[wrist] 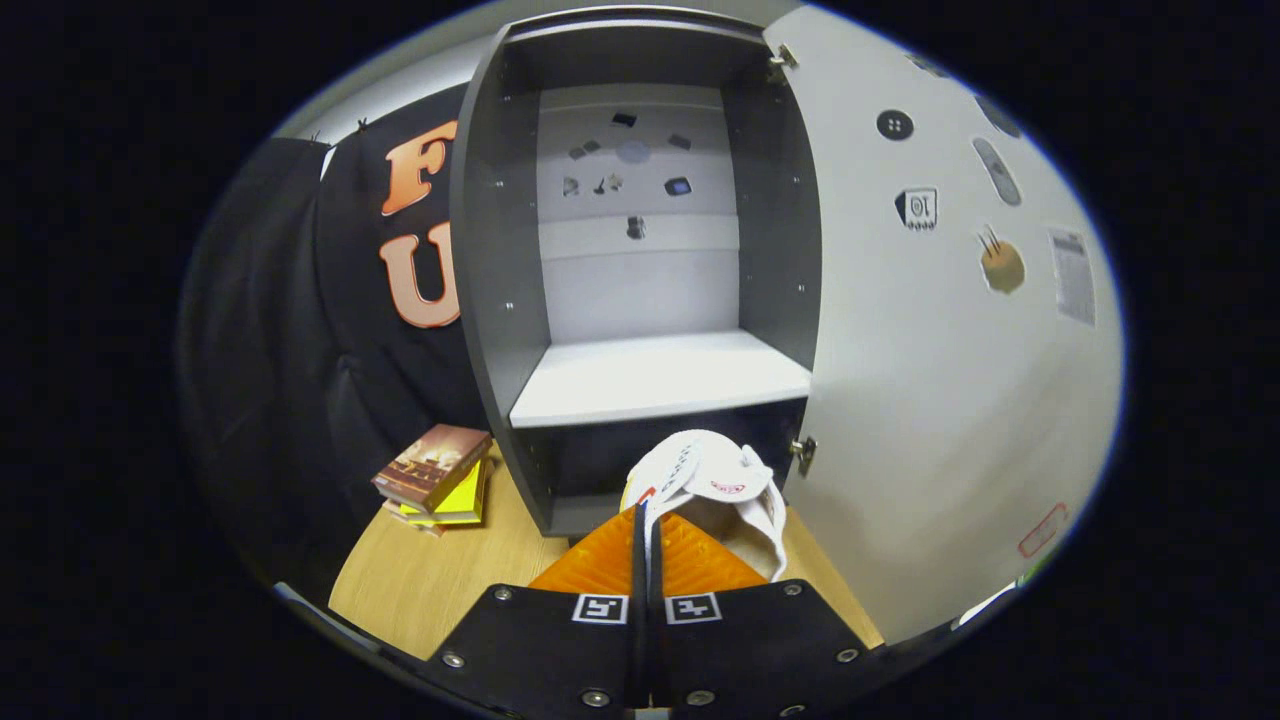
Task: Open the shoe cabinet door, grab the shoes and put them into the shoe cabinet, then close the shoe cabinet door.
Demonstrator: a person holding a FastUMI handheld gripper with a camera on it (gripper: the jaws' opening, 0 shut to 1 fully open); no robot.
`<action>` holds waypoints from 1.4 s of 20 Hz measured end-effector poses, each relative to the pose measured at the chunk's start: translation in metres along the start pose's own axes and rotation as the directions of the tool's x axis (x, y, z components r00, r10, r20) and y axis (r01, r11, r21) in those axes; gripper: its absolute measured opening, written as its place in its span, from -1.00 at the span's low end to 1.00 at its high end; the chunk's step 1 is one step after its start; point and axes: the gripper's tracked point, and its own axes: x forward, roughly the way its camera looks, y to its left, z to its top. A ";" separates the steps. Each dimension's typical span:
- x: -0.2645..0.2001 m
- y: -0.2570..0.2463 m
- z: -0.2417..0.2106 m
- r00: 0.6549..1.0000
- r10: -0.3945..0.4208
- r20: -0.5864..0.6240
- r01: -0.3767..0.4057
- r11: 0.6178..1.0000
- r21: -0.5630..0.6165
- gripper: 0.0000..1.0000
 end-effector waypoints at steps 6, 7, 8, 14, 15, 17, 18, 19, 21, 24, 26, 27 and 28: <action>0.059 0.007 0.082 0.995 0.056 0.081 -0.055 0.998 -0.022 -1.00; 0.075 0.007 0.090 0.995 0.064 0.080 -0.063 0.998 -0.020 -1.00; 0.093 0.007 0.097 0.995 0.069 0.076 -0.068 0.998 -0.016 -1.00; 0.191 0.004 0.113 0.996 0.087 0.021 -0.087 0.996 0.003 -1.00; 0.200 0.003 0.111 0.996 0.087 0.014 -0.087 0.996 -0.003 -1.00; 0.224 0.006 0.106 0.996 0.084 -0.010 -0.084 0.996 -0.035 -1.00; 0.233 0.007 0.105 0.996 0.084 -0.014 -0.084 0.995 -0.045 -1.00; 0.238 0.007 0.104 0.996 0.087 -0.020 -0.088 0.995 -0.048 -1.00; 0.243 0.009 0.097 0.994 0.102 -0.038 -0.103 0.994 -0.045 -1.00; 0.251 0.015 0.095 0.994 0.105 -0.039 -0.107 0.992 -0.060 -1.00; 0.255 0.023 0.086 0.990 0.127 -0.060 -0.130 0.990 -0.059 -1.00; 0.255 0.025 0.084 0.990 0.125 -0.068 -0.130 0.989 -0.065 -1.00; 0.258 0.025 0.086 0.993 0.106 -0.048 -0.109 0.991 -0.072 -0.98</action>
